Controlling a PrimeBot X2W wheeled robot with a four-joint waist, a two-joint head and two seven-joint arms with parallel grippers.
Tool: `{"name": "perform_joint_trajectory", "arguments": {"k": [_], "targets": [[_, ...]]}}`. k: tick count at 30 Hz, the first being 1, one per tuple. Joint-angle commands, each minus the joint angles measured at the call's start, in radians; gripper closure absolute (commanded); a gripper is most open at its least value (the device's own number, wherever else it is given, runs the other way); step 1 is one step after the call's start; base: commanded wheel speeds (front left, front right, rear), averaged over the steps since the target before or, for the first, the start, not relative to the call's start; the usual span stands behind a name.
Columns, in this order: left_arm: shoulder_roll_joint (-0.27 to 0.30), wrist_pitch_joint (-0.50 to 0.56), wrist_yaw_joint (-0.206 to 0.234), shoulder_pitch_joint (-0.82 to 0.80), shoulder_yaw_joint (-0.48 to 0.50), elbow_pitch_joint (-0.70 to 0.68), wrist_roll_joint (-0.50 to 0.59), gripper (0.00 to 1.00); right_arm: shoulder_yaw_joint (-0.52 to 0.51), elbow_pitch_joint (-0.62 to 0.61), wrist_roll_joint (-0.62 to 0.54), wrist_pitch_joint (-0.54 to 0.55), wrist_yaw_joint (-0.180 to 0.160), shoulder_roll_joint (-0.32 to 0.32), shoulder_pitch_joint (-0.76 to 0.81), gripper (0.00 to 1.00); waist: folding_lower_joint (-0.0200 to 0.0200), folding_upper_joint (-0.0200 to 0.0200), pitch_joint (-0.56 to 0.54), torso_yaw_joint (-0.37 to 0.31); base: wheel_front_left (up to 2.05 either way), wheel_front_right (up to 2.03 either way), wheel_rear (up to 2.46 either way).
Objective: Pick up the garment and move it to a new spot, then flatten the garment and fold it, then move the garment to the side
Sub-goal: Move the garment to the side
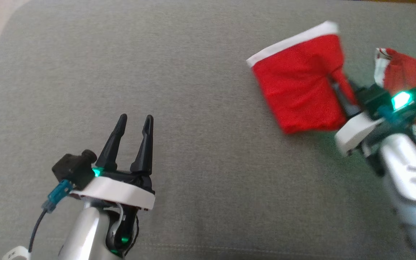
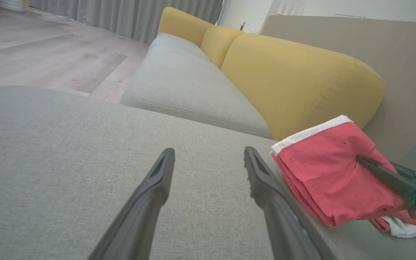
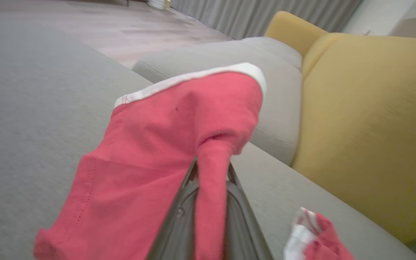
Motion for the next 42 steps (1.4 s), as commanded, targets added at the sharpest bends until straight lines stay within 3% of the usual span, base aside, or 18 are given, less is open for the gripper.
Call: {"name": "perform_joint_trajectory", "arguments": {"k": [1, 9, 17, 25, 31, 32, 33, 42], "targets": [[0.008, -0.012, -0.002, -0.041, 0.033, -0.039, 0.005, 0.0, 0.022, -0.055, 0.021, 0.023, 0.003, -0.049, -0.043, 1.0, 0.0, 0.0, 0.017, -0.03, 0.0, 0.0, 0.0], [0.008, -0.012, -0.013, -0.071, 0.033, -0.042, 0.033, 0.0, 0.038, -0.159, 0.157, 0.186, 0.003, -0.267, -0.092, 1.0, 0.0, 0.0, 0.085, -0.095, 0.0, 0.0, 0.0], [0.008, -0.012, -0.021, -0.112, 0.037, -0.048, 0.051, 0.0, -0.011, -0.163, 0.289, 0.369, 0.003, -0.401, -0.095, 1.0, 0.0, 0.0, 0.155, -0.125, 0.0, 0.0, 0.0], [0.008, -0.012, -0.024, -0.136, 0.04, -0.049, 0.06, 0.0, -0.099, -0.152, 0.264, 0.529, 0.003, -0.423, -0.076, 1.0, 0.0, 0.0, 0.197, -0.136, 0.0, 0.0, 0.0], [0.008, -0.012, -0.024, -0.147, 0.032, -0.048, 0.062, 0.0, -0.164, -0.185, 0.227, 0.566, 0.003, -0.403, -0.046, 1.0, 0.0, 0.0, 0.209, -0.141, 0.0, 0.0, 0.0], [0.008, -0.012, -0.024, -0.15, 0.031, -0.047, 0.062, 0.0, -0.176, -0.191, 0.221, 0.57, 0.003, -0.394, -0.041, 0.57, 0.0, 0.0, 0.21, -0.142, 0.0, 0.0, 0.0], [0.008, -0.012, -0.024, -0.152, 0.031, -0.045, 0.061, 0.0, -0.19, -0.196, 0.217, 0.576, 0.003, -0.385, -0.035, 0.0, 0.0, 0.0, 0.211, -0.142, 0.0, 0.0, 0.0], [0.008, -0.012, -0.024, -0.16, 0.032, -0.032, 0.057, 0.0, -0.267, -0.241, 0.151, 0.611, 0.003, -0.343, -0.02, 0.0, 0.0, 0.0, 0.192, -0.14, 0.0, 0.0, 0.0]]}}
